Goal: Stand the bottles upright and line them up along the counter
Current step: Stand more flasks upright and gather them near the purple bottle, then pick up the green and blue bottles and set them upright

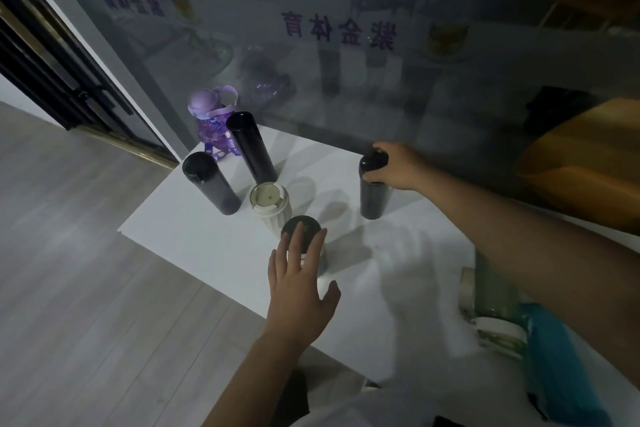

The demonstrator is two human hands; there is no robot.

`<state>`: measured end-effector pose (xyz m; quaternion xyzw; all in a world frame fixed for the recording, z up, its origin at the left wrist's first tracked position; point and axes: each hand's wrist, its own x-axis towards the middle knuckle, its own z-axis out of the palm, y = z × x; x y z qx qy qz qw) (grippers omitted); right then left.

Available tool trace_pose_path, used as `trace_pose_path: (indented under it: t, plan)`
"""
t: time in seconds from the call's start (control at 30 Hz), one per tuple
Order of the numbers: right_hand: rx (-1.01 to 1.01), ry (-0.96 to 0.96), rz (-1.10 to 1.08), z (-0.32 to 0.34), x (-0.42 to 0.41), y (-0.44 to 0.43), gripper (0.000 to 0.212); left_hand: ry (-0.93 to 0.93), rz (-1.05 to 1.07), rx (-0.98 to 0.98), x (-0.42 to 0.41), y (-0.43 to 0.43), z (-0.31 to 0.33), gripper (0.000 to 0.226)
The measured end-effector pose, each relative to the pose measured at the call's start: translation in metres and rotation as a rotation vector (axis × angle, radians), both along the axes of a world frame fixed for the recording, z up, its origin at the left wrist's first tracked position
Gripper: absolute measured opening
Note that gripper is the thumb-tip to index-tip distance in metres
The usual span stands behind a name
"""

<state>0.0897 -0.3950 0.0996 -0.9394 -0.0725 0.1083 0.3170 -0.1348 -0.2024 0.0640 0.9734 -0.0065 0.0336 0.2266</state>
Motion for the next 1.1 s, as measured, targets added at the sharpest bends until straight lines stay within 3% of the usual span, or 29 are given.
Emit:
trace_pose_path:
  t: [0.1,0.17,0.27,0.43,0.63,0.8,0.93,1.1]
  plan:
    - [0.053,-0.04,-0.04,0.009,-0.021,-0.027,0.057,-0.03,-0.019,-0.085,-0.002,-0.027,0.0,0.079]
    - [0.057,-0.072,-0.097,0.011,-0.045,-0.053,0.062,-0.01,-0.059,-0.128,-0.002,-0.048,0.0,0.077]
    - [0.041,-0.083,-0.238,0.012,-0.099,-0.103,0.067,0.106,-0.151,-0.155,0.002,-0.077,-0.01,0.078]
    - [0.156,-0.001,-0.628,-0.01,-0.215,-0.174,0.057,0.357,-0.271,-0.262,0.015,-0.128,-0.033,0.083]
    - [0.116,0.125,-0.892,-0.048,-0.315,-0.184,0.051,0.623,-0.374,-0.314,0.014,-0.192,-0.051,0.09]
    - [0.124,0.149,-1.007,-0.053,-0.362,-0.16,0.058,0.808,-0.226,-0.485,0.008,-0.236,-0.066,0.105]
    - [0.113,0.162,-1.07,-0.051,-0.39,-0.141,0.062,0.907,-0.004,-0.386,-0.001,-0.262,-0.077,0.102]
    - [0.111,0.222,-1.216,-0.058,-0.425,-0.118,0.064,0.811,0.056,-0.262,-0.008,-0.274,-0.085,0.095]
